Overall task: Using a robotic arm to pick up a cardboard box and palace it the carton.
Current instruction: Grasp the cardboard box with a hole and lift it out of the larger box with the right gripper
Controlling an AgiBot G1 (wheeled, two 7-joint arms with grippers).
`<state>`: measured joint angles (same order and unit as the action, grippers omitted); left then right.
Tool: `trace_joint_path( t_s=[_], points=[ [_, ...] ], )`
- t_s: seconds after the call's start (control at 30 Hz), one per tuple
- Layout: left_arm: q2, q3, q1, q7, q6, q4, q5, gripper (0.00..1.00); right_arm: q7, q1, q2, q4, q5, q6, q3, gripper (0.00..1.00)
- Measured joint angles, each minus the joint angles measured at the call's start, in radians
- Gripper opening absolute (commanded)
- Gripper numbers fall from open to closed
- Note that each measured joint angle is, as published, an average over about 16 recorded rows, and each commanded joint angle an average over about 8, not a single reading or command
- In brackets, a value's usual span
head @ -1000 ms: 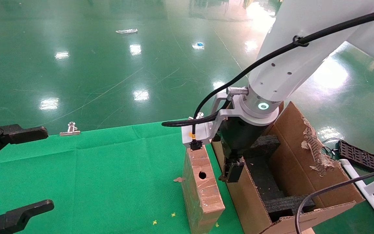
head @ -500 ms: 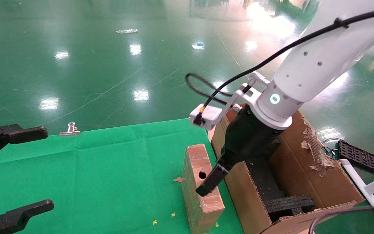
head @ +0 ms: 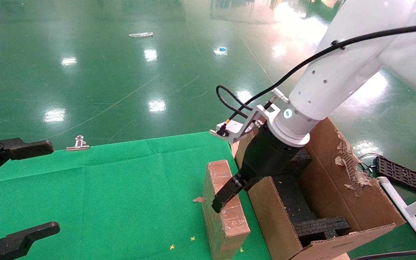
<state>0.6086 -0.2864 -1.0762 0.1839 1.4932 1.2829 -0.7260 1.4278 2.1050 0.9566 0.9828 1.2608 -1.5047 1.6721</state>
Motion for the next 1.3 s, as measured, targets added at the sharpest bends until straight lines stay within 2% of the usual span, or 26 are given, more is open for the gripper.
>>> trace_joint_path(
  t_s=[0.03, 0.1, 0.17, 0.27, 0.3, 0.4, 0.5, 0.57, 0.73, 0.83, 0.93, 1.3],
  points=[
    [0.000, 0.000, 0.000, 0.000, 0.000, 0.000, 0.000, 1.00, 0.000, -0.003, 0.004, -0.005, 0.002, 0.004, 0.001, 0.96],
    [0.000, 0.000, 0.000, 0.000, 0.000, 0.000, 0.000, 1.00, 0.000, -0.008, 0.011, -0.013, 0.007, 0.011, 0.003, 0.82],
    [0.000, 0.000, 0.000, 0.000, 0.000, 0.000, 0.000, 1.00, 0.002, -0.012, 0.017, -0.017, 0.012, 0.018, 0.005, 0.61],
    [0.000, -0.001, 0.000, 0.000, 0.000, 0.000, 0.000, 1.00, 0.007, -0.016, 0.024, -0.018, 0.021, 0.026, 0.009, 0.24],
    [0.000, -0.001, 0.000, 0.000, 0.000, 0.000, 0.000, 1.00, 0.009, -0.017, 0.026, -0.017, 0.024, 0.028, 0.010, 0.15],
    [0.000, -0.001, 0.000, 0.000, 0.000, 0.000, 0.001, 1.00, 0.016, -0.018, 0.029, -0.010, 0.033, 0.034, 0.014, 0.01],
    [0.000, -0.001, 0.000, -0.001, 0.000, 0.000, 0.001, 0.92, 0.024, -0.019, 0.028, 0.000, 0.041, 0.039, 0.017, 0.00],
    [0.000, -0.001, 0.000, -0.001, 0.000, 0.000, 0.001, 0.79, 0.030, -0.020, 0.027, 0.008, 0.045, 0.041, 0.020, 0.00],
    [-0.001, -0.001, 0.000, -0.001, -0.001, 0.000, 0.001, 0.39, 0.043, -0.022, 0.020, 0.027, 0.053, 0.046, 0.024, 0.00],
    [-0.001, -0.002, 0.000, -0.001, -0.001, 0.000, 0.001, 0.26, 0.049, -0.024, 0.016, 0.035, 0.057, 0.048, 0.026, 0.00],
    [-0.001, -0.002, 0.000, -0.001, -0.001, 0.000, 0.001, 0.19, 0.052, -0.025, 0.012, 0.042, 0.059, 0.051, 0.028, 0.00],
    [-0.001, -0.003, -0.001, -0.001, -0.001, 0.000, 0.002, 0.12, 0.031, -0.017, -0.016, 0.061, 0.056, 0.062, 0.019, 0.00]
  ],
)
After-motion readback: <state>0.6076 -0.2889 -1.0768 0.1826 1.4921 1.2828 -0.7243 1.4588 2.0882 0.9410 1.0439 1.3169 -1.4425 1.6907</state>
